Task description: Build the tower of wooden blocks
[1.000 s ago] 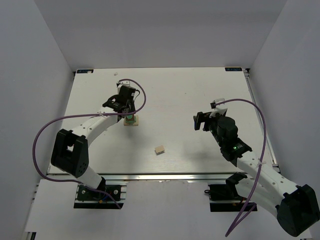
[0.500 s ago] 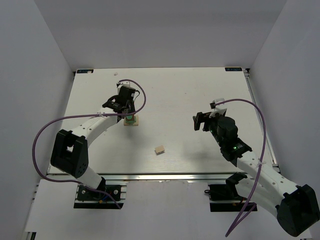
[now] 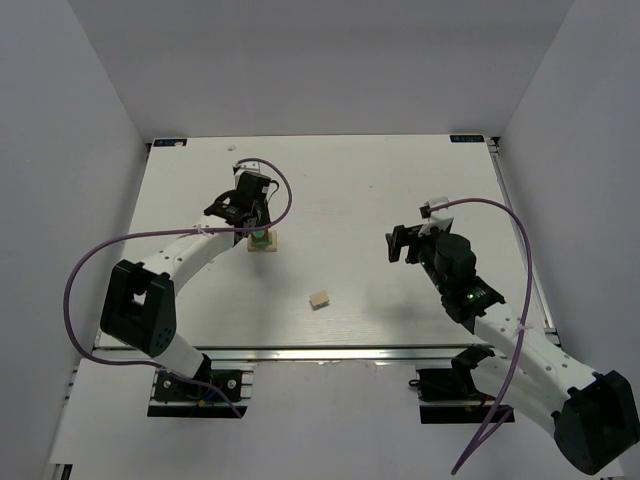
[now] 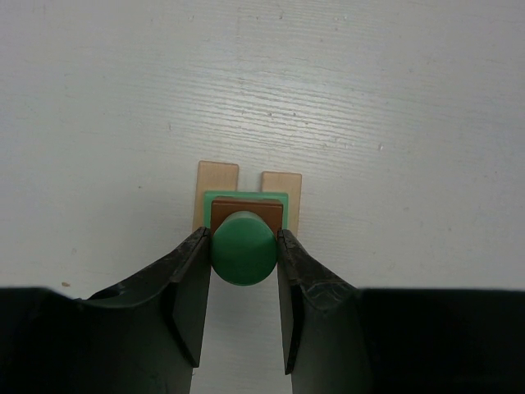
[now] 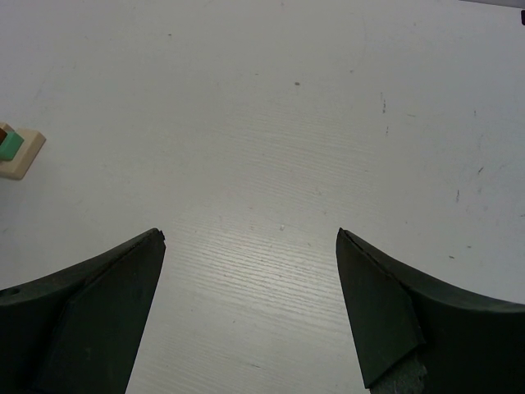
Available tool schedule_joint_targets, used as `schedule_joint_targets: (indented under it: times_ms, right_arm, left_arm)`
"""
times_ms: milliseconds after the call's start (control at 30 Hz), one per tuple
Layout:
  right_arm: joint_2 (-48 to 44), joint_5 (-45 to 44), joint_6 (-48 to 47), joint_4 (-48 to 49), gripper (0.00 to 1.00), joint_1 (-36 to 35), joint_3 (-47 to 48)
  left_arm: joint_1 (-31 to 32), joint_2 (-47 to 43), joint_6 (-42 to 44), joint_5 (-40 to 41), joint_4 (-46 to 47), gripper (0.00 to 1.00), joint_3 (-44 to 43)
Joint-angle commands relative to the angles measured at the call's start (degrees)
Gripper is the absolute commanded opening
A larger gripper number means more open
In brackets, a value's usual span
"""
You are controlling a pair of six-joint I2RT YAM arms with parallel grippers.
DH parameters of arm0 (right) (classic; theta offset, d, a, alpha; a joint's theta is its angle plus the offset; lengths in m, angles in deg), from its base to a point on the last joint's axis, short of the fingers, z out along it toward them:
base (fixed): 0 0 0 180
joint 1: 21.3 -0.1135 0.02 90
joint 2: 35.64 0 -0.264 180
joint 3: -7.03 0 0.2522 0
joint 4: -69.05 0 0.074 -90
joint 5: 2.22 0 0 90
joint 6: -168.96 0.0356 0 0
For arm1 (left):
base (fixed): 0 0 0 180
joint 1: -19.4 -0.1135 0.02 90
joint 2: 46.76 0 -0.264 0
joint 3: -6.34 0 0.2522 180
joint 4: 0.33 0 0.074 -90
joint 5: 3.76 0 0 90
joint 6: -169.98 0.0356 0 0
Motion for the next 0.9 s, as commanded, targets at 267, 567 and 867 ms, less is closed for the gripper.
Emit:
schedule_joint_targets:
  times_ms: [267, 567, 867]
  right_arm:
    - [-1.28, 0.7, -0.95, 1.58, 0.89, -0.37, -0.31]
    - [-1.37, 0.61, -1.13, 1.67, 0.89, -0.37, -0.39]
    - [-1.37, 0.88, -1.13, 1.93, 0.89, -0.29, -0.57]
  left_arm:
    - [-0.21, -2.7, 0.24, -0.05, 2.43, 0.36, 1.51]
    - [-0.21, -3.06, 0.32, 1.8, 2.08, 0.42, 1.78]
    - [-0.21, -3.85, 1.03, 0.22, 3.22, 0.57, 1.87]
